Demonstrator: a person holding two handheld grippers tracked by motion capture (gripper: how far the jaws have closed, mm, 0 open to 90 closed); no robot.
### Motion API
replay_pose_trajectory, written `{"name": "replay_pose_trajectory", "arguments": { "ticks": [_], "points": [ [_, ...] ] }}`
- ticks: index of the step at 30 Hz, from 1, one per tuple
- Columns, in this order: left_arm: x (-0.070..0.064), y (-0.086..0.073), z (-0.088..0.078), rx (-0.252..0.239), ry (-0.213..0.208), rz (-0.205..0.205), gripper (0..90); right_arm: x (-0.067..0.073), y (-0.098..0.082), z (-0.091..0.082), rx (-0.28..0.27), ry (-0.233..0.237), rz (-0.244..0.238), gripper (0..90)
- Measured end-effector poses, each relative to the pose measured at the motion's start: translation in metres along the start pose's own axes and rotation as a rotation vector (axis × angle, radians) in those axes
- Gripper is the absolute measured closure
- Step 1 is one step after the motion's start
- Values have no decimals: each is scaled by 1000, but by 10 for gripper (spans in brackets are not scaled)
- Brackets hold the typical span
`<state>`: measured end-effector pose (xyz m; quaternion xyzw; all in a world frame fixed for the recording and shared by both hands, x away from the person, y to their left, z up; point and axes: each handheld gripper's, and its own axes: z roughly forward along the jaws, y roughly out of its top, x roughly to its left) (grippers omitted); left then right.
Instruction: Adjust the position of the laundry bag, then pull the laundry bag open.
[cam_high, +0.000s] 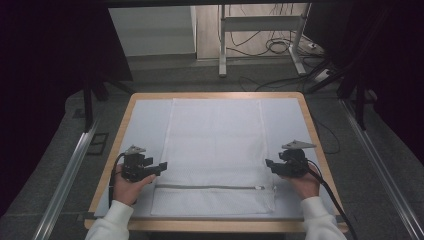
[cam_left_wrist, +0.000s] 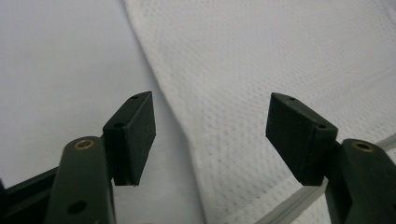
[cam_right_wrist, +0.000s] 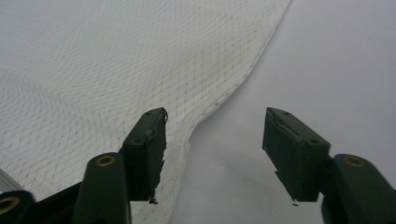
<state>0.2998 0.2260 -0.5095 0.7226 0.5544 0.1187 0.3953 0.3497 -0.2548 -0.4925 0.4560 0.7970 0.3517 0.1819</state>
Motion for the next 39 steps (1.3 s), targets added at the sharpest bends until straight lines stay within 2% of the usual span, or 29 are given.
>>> {"name": "replay_pose_trajectory", "arguments": {
  "ticks": [3, 8, 14, 20, 24, 33, 39],
  "points": [
    [-6, 2, -2, -8, 5, 27, 318, 1, 0, -3, -14, 10, -8, 350],
    [-10, 5, -2, -14, -2, 37, 313, 1, -1, -3, -7, 9, -18, 335],
    [-19, 8, -3, -10, -38, 48, 313, 1, -1, -1, 1, 10, -23, 335],
    [-37, 14, -3, -33, -87, 42, 317, 1, -1, -1, 2, 7, -26, 334],
    [-50, 17, -2, -26, -124, 47, 319, 0, -1, -2, 1, 10, -15, 331],
    [-72, 21, 4, -9, -152, 75, 313, -1, -1, -3, -2, 16, -12, 329],
    [-81, 25, 9, -7, -167, 84, 304, -1, -1, -3, 3, 8, -20, 323]
  ]
}}
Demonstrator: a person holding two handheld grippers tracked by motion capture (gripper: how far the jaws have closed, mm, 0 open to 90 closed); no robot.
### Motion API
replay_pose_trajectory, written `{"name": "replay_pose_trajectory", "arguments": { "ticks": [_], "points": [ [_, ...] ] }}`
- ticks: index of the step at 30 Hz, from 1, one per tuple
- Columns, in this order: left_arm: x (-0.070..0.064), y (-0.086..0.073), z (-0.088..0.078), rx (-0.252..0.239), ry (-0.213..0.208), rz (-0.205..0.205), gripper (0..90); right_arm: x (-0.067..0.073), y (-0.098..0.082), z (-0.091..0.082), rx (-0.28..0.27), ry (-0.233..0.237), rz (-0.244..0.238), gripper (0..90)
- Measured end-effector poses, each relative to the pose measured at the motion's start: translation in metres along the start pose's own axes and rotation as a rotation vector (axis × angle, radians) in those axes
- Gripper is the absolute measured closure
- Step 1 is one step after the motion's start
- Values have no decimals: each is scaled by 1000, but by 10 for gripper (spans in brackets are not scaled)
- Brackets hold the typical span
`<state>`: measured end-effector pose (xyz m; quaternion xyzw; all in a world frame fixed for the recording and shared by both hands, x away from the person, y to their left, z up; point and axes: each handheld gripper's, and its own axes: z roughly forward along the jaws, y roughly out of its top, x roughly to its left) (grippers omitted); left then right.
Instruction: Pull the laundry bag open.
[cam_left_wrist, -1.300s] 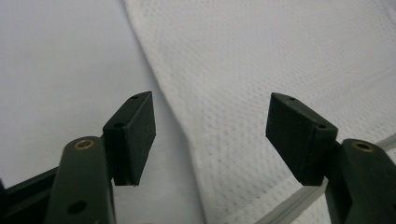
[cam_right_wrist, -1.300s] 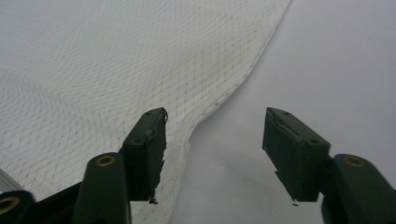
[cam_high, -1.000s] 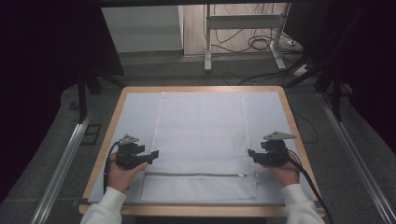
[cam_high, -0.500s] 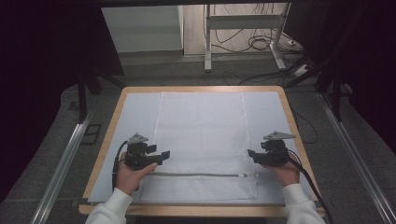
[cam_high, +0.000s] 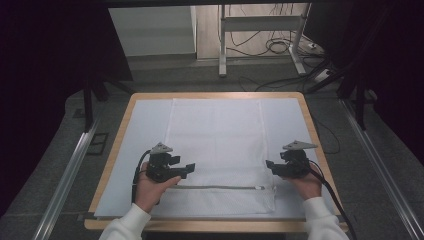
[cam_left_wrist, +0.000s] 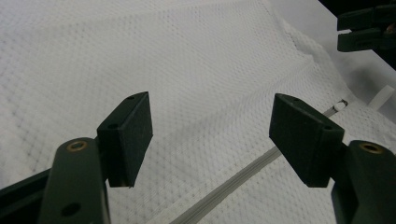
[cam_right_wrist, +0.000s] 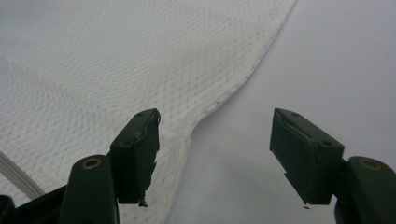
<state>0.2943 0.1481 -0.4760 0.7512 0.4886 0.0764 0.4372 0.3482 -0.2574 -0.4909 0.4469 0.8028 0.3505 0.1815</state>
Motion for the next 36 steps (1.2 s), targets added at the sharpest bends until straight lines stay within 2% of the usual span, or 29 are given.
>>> {"name": "replay_pose_trajectory", "arguments": {
  "ticks": [9, 13, 19, 36],
  "points": [
    [-19, 6, 7, 1, -23, 24, 303, -2, 1, -2, -9, -8, 7, 320],
    [-30, 8, 14, 12, -39, 47, 302, -4, 0, -3, -27, -5, 25, 321],
    [-40, 8, 24, 39, -60, 70, 305, -10, -4, -4, -24, -13, 54, 321],
    [-65, 9, 46, 86, -96, 115, 315, -9, -3, -5, -33, -1, 49, 322]
  ]
}}
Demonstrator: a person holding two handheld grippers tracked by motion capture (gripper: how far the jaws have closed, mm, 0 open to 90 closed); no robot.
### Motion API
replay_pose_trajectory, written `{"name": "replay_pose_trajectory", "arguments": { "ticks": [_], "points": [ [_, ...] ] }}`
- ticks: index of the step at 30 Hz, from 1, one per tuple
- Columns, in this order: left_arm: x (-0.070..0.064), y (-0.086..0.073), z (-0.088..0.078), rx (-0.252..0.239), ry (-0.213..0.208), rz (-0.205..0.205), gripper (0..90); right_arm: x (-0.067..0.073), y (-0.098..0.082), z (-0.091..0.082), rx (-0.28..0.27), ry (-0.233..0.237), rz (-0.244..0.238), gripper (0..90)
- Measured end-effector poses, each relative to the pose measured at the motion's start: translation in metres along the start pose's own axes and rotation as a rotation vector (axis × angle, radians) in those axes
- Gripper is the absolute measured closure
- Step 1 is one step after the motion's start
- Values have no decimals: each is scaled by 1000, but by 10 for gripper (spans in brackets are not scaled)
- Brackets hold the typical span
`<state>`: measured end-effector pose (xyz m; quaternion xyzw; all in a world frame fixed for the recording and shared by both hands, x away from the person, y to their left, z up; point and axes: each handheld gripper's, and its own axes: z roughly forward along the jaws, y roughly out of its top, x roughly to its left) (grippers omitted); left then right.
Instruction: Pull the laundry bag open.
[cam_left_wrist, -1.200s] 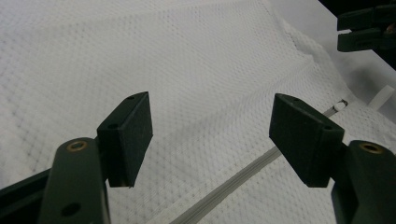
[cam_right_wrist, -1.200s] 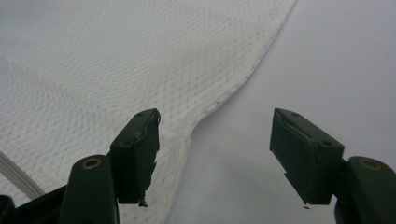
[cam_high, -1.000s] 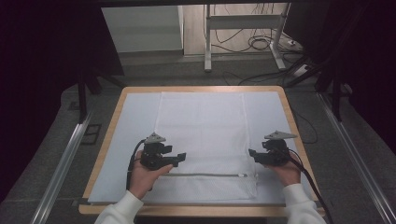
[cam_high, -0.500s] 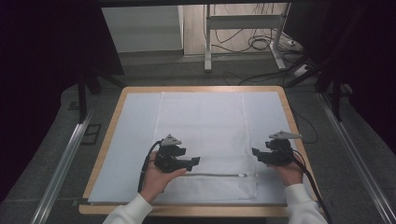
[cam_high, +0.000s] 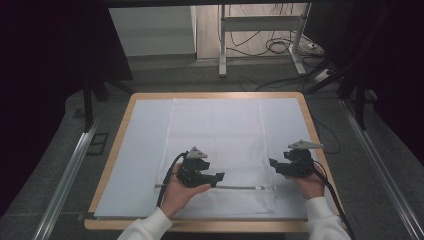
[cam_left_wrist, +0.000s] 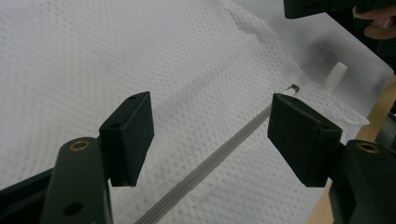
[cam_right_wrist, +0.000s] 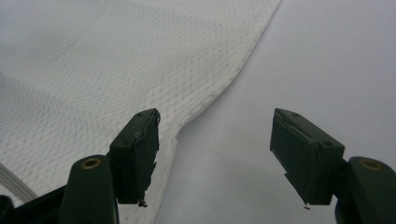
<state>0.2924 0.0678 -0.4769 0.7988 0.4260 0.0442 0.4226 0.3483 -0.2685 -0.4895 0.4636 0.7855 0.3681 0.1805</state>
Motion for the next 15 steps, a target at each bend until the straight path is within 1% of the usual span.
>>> {"name": "replay_pose_trajectory", "arguments": {
  "ticks": [6, 10, 12, 15],
  "points": [
    [-7, 1, 8, 14, -22, 12, 313, 2, 0, 0, 2, 4, -2, 323],
    [-9, 3, 16, 29, -23, 15, 312, 2, 0, 2, 8, 7, -5, 323],
    [-11, 3, 19, 41, -31, 24, 310, 2, 0, 2, 10, 7, -3, 323],
    [-15, 4, 23, 49, -41, 26, 307, 3, 0, 1, 7, 7, -3, 323]
  ]
}}
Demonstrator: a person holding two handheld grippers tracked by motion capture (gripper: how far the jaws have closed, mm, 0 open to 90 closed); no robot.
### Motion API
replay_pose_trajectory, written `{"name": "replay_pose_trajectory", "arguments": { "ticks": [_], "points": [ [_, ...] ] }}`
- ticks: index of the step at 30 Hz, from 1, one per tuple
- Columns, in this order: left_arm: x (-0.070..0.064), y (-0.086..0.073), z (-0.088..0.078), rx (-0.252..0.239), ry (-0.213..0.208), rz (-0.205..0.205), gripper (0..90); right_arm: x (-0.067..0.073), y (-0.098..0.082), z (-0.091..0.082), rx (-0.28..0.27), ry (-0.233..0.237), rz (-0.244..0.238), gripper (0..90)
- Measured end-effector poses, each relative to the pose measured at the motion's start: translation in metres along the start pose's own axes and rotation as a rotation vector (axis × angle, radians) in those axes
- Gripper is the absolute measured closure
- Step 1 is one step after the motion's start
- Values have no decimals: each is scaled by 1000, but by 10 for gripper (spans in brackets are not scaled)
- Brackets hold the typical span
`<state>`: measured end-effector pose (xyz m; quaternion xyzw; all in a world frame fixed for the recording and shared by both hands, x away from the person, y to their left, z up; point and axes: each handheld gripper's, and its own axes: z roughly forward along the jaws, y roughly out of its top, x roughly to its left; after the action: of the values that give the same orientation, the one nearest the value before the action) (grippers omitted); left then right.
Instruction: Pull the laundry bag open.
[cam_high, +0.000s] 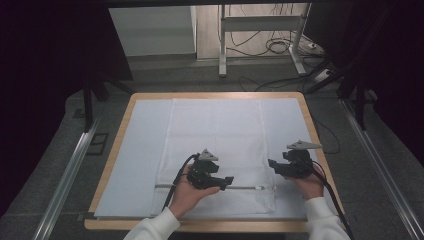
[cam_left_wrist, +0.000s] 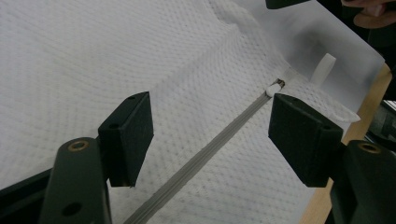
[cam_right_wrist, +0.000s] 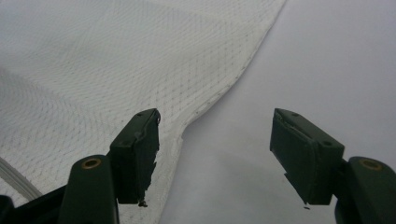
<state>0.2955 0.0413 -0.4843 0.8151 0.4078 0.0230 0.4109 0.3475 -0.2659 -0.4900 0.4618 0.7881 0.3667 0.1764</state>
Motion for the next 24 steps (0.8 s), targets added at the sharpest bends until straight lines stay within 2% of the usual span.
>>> {"name": "replay_pose_trajectory", "arguments": {
  "ticks": [8, 11, 17, 22, 24],
  "points": [
    [-7, 3, 8, 6, -18, 7, 303, 0, 0, 0, -5, 3, -3, 323],
    [-10, 3, 10, 0, -8, 28, 307, 1, 1, -1, -6, -7, -8, 323],
    [-13, 4, 14, 6, -26, 19, 311, 1, 1, -2, -14, -5, 1, 324],
    [-17, 6, 24, 31, -45, 29, 316, 2, 1, -2, -11, -1, -4, 324],
    [-19, 6, 28, 31, -55, 20, 319, 2, 1, -2, -11, -1, -3, 324]
  ]
}}
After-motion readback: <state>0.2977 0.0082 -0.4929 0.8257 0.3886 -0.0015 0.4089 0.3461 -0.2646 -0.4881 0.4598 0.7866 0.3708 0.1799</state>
